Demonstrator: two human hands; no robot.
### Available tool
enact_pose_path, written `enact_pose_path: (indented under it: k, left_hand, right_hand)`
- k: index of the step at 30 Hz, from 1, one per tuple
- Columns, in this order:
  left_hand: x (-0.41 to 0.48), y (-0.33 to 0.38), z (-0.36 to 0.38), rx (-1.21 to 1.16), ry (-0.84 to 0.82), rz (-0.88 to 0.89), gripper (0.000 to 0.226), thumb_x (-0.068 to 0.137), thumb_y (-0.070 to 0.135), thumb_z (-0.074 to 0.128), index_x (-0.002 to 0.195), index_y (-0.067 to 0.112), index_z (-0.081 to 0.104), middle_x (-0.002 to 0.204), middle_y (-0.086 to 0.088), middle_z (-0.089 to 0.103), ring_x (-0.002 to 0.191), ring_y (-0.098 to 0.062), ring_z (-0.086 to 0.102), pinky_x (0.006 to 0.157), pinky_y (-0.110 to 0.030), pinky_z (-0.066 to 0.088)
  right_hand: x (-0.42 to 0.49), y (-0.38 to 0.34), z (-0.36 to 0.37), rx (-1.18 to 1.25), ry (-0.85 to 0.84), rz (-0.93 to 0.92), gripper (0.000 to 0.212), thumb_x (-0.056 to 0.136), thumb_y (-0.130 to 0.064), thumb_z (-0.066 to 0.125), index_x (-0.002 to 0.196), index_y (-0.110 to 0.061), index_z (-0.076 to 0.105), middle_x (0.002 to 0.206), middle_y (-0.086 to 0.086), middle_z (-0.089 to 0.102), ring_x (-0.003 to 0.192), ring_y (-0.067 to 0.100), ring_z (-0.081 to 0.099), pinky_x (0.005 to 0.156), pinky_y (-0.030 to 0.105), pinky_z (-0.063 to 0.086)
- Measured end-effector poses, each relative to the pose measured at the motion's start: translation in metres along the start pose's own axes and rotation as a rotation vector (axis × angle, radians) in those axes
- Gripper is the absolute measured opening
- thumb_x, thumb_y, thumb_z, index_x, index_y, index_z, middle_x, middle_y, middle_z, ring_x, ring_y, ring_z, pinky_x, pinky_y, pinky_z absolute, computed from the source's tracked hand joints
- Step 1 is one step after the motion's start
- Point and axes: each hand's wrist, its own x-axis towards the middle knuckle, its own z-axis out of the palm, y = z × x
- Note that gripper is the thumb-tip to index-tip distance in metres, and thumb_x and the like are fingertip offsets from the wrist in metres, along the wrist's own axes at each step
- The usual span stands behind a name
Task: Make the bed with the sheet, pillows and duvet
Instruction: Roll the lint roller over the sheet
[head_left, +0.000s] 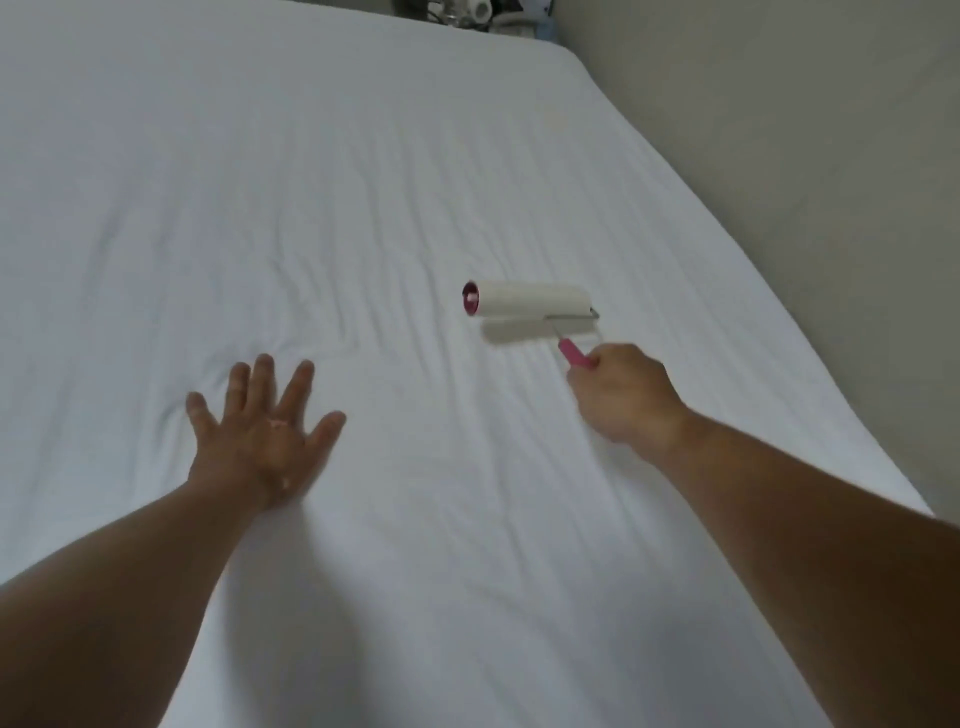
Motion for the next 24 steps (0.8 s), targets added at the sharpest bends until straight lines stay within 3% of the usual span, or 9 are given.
enact_pose_path:
  k: [2, 4, 7, 10, 14, 17, 24]
  left_hand:
    - [0.001, 0.000, 0.010, -0.007, 0.045, 0.013, 0.083, 0.083, 0.083, -0.006, 0.154, 0.042, -0.012, 0.167, -0.004, -0.005, 0.153, -0.027, -0.009, 0.116, -0.063, -0.004]
    - [0.001, 0.000, 0.019, -0.004, 0.065, 0.016, 0.080, 0.086, 0.080, -0.005, 0.154, 0.041, -0.014, 0.167, -0.005, -0.004, 0.153, -0.028, -0.009, 0.116, -0.063, -0.005]
    - [0.005, 0.000, 0.027, 0.008, 0.079, 0.016, 0.078, 0.089, 0.077, -0.002, 0.156, 0.038, -0.012, 0.167, -0.007, -0.001, 0.153, -0.030, -0.006, 0.115, -0.064, -0.005]
    - [0.008, -0.001, 0.034, 0.012, 0.080, 0.022, 0.078, 0.090, 0.075, -0.002, 0.156, 0.036, -0.012, 0.167, -0.008, -0.005, 0.153, -0.030, -0.011, 0.116, -0.064, -0.008]
    - [0.011, -0.002, 0.041, 0.019, 0.086, 0.025, 0.076, 0.093, 0.073, 0.006, 0.158, 0.034, -0.006, 0.167, -0.009, -0.001, 0.153, -0.030, -0.008, 0.117, -0.065, -0.004]
    - [0.013, -0.003, 0.044, 0.019, 0.083, 0.026, 0.076, 0.093, 0.072, 0.006, 0.158, 0.034, -0.007, 0.167, -0.009, -0.002, 0.153, -0.030, -0.009, 0.117, -0.065, -0.004]
    - [0.015, -0.007, 0.044, 0.013, 0.079, 0.014, 0.076, 0.091, 0.075, 0.003, 0.156, 0.038, -0.012, 0.167, -0.007, -0.004, 0.153, -0.028, -0.012, 0.115, -0.063, -0.008]
  right_hand:
    - [0.039, -0.034, -0.002, 0.111, 0.012, 0.045, 0.029, 0.092, -0.031, 0.055, 0.106, -0.009, 0.068, 0.095, 0.014, 0.071, 0.078, 0.031, 0.070, 0.068, 0.035, 0.058]
    - [0.071, -0.067, 0.000, 0.192, 0.007, 0.077, 0.033, 0.092, -0.036, 0.057, 0.103, -0.006, 0.067, 0.086, 0.015, 0.072, 0.064, 0.028, 0.069, 0.063, 0.034, 0.057]
    - [0.114, -0.110, 0.011, 0.282, -0.015, 0.113, 0.043, 0.099, -0.042, 0.052, 0.099, -0.001, 0.065, 0.091, 0.020, 0.074, 0.064, 0.028, 0.062, 0.074, 0.040, 0.058]
    - [0.140, -0.134, 0.026, 0.377, -0.063, 0.247, 0.023, 0.100, -0.023, 0.048, 0.085, -0.010, 0.057, 0.090, 0.013, 0.074, 0.060, 0.023, 0.054, 0.058, 0.030, 0.047]
    - [0.152, -0.133, 0.048, 0.464, -0.282, 0.483, 0.043, 0.099, -0.053, 0.043, 0.076, -0.018, 0.050, 0.065, 0.000, 0.055, 0.045, 0.013, 0.038, 0.042, 0.015, 0.029]
    - [0.153, -0.124, 0.056, 0.458, -0.332, 0.514, 0.056, 0.093, -0.069, 0.040, 0.063, -0.021, 0.037, 0.058, -0.003, 0.040, 0.040, 0.013, 0.031, 0.039, 0.008, 0.021]
    - [0.101, -0.071, 0.055, 0.392, -0.285, 0.454, 0.060, 0.097, -0.063, 0.034, 0.069, -0.013, 0.048, 0.046, 0.004, 0.046, 0.022, 0.013, 0.035, 0.033, 0.013, 0.029]
